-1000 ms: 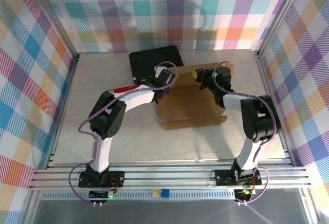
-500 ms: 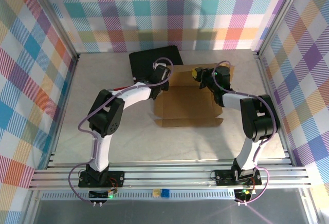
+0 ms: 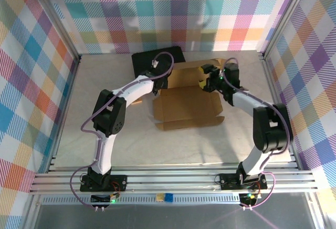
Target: Fold the paper box
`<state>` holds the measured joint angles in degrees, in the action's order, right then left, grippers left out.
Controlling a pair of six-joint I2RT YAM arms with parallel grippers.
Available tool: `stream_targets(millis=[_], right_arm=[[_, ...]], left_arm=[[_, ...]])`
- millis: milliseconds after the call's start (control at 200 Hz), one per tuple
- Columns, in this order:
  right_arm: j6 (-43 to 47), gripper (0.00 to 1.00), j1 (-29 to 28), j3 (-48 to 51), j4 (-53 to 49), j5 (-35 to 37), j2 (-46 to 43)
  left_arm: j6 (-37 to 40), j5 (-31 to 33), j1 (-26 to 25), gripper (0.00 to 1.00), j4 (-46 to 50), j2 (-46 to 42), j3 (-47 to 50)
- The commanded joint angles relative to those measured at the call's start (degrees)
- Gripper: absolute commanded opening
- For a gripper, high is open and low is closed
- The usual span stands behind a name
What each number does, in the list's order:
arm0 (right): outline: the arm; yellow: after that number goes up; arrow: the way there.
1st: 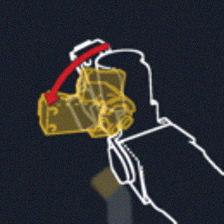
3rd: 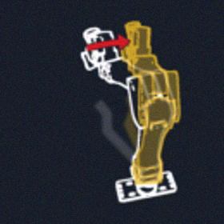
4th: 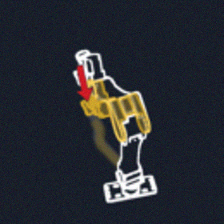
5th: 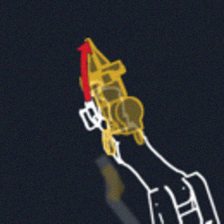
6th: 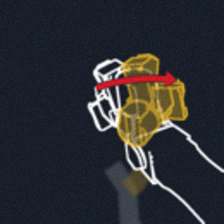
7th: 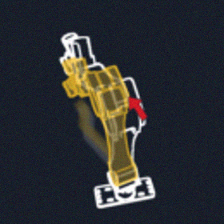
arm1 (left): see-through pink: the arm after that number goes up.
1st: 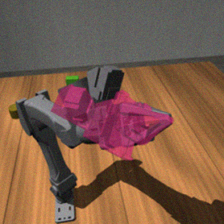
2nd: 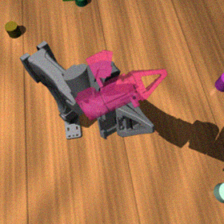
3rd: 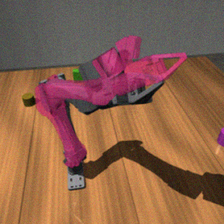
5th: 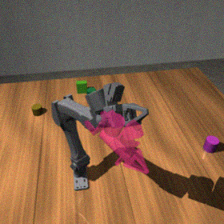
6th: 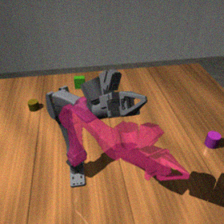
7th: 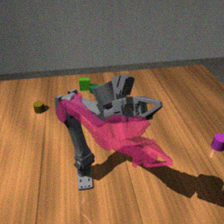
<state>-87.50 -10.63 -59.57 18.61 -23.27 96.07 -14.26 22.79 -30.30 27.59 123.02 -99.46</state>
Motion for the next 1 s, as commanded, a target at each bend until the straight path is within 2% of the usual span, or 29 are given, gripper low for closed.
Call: stream_targets(millis=[0, 205, 380, 515, 740, 935, 995], right_arm=[[16.11, 0.71, 1.18, -7.35, -15.53, -0.87, -6.03], [29.83, 0.73, 3.79, -11.23, -30.73, -0.67, -11.26], [38.91, 0.73, 5.52, -13.58, -42.57, 0.09, -13.72], [43.34, 0.73, 6.58, -15.41, -49.88, 1.02, -13.33], [43.81, 0.73, 11.57, -11.72, -49.64, -0.49, -15.02], [39.05, 0.58, 12.62, -15.27, -48.96, -3.62, -11.14], [37.77, 0.56, 12.10, -16.91, -49.18, -3.29, -8.86]], left_arm=[[2.98, -3.45, 1.97, 0.00, 15.07, -1.18, -2.07], [3.15, -14.51, 2.54, 0.00, 19.90, -4.68, 0.18], [1.80, -19.74, 2.46, 0.00, 27.65, -3.01, -2.91], [1.54, -19.21, 2.44, 0.00, 31.51, -1.77, -5.45], [1.69, -16.87, 1.83, 0.00, 31.55, -2.41, -6.85], [2.04, -13.64, 1.30, 0.00, 25.71, -5.96, -3.09], [2.05, -13.05, 1.21, 0.00, 24.11, -6.86, -1.88]])
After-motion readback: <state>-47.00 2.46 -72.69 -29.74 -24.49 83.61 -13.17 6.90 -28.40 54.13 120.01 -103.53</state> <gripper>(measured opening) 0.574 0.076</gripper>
